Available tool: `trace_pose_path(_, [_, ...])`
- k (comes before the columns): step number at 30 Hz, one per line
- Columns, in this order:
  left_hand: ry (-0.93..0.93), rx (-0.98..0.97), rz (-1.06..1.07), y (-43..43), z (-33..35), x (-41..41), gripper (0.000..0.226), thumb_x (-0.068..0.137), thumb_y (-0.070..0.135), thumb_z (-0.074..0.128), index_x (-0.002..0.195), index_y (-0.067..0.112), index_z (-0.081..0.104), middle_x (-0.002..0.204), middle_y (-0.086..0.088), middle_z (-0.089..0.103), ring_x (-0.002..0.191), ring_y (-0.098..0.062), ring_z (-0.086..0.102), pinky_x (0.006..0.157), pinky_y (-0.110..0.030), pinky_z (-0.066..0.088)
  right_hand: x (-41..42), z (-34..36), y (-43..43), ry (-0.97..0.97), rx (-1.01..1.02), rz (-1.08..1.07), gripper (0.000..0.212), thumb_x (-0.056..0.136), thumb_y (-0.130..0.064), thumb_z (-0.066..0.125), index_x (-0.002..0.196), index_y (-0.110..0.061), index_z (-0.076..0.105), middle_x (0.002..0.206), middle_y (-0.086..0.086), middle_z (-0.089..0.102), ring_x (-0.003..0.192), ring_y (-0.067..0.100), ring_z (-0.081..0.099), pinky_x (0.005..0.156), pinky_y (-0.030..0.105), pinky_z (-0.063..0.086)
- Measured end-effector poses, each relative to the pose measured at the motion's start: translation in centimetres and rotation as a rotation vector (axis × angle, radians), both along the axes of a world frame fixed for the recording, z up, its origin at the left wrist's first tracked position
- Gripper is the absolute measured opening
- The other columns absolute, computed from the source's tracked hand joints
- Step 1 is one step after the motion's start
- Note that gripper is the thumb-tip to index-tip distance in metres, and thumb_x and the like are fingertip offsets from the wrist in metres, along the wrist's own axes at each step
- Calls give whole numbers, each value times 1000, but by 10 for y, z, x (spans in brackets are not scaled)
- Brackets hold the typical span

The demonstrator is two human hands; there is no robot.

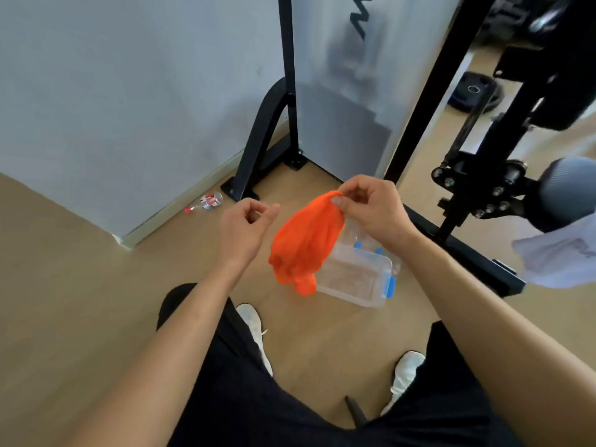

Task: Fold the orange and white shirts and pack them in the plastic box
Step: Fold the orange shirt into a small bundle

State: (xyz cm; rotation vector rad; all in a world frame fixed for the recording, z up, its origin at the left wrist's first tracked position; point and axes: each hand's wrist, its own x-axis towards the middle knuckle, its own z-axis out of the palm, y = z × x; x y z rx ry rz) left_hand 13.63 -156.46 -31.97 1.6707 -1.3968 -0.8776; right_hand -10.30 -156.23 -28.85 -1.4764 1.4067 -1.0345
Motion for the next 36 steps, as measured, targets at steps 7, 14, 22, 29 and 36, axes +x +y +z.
trace_pose_path(7, [21,-72,-474,66,58,-28,37,82,38,79,115,29,67,107,13,70,100,-4,65,86,-22,53,18,48,59,149,-173,100,6,84,-11,79,83,-12,73,75,1,72,64,0,60,66,14,48])
trace_pose_path(14, [123,-258,-456,88,91,-48,13,93,25,69,80,20,70,68,9,60,58,3,50,57,-17,39,2,73,98,26,-196,40,14,90,-20,73,98,-9,73,92,12,75,79,11,66,77,33,56])
trace_pose_path(22, [419,-193,-347,79,121,-69,23,90,29,70,67,24,71,72,-2,60,73,-20,52,73,-39,40,-24,-29,156,111,117,28,34,71,-29,84,97,-12,71,92,17,72,81,27,68,85,49,58])
trace_pose_path(29, [449,-149,-132,38,110,-28,30,92,26,70,63,26,73,77,-4,55,78,-21,50,70,-34,45,-53,-68,162,72,237,-177,16,94,-20,69,82,-8,69,73,3,70,66,10,65,71,29,54])
trace_pose_path(36, [355,-55,111,-3,69,16,20,93,26,68,73,22,65,75,2,56,70,-11,49,71,-32,46,-98,-26,131,258,173,-15,16,89,-31,75,81,-18,72,72,-2,67,60,0,59,60,14,47])
